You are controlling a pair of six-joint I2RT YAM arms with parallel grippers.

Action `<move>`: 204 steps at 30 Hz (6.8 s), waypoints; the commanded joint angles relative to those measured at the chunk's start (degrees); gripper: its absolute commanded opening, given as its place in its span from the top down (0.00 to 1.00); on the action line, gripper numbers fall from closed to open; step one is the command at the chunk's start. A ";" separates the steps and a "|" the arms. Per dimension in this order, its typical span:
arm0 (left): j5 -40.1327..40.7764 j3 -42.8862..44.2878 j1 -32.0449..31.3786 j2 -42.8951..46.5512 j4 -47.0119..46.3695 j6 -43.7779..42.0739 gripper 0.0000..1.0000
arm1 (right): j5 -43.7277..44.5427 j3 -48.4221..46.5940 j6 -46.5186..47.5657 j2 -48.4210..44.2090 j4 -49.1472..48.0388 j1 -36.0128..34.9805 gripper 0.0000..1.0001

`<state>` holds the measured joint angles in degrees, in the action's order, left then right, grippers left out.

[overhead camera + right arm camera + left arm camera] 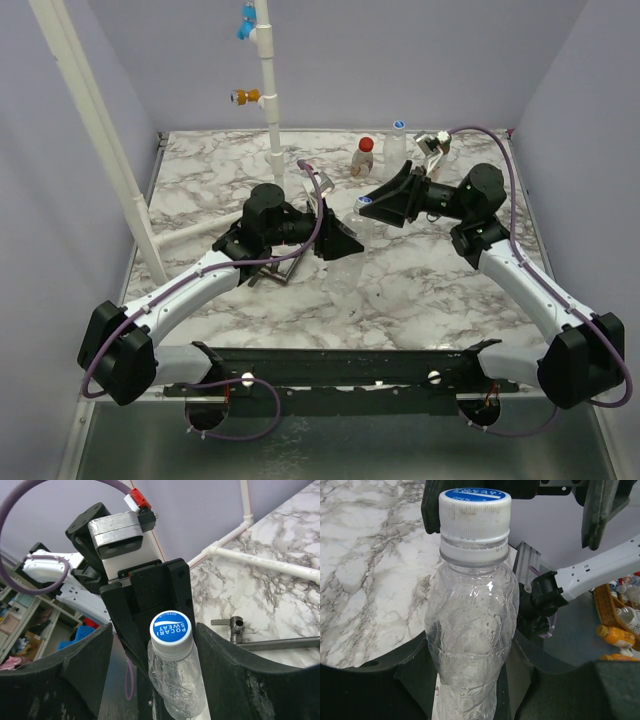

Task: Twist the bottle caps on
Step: Screw the bottle cap onto the plastic bottle.

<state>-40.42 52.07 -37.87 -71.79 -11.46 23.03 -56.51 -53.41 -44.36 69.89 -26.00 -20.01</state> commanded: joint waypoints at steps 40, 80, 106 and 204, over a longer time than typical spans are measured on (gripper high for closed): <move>50.56 5.96 -5.82 -4.05 5.16 -9.15 1.00 | 71.36 -27.86 9.88 9.48 57.79 -24.93 0.97; -14.25 -3.95 3.50 -2.03 -19.87 17.47 1.00 | -6.28 1.51 -13.59 3.98 -23.48 -0.20 0.20; -16.71 -3.56 3.50 -4.79 -21.50 19.77 1.00 | -5.18 2.11 -13.59 1.80 -19.59 -0.38 0.49; -12.56 -2.33 2.36 -1.74 -17.87 15.28 1.00 | -3.87 0.65 -18.71 2.84 -24.59 -0.19 0.26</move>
<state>-50.76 50.04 -35.68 -72.79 -26.68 37.12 -60.47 -53.10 -60.16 71.85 -45.06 -20.16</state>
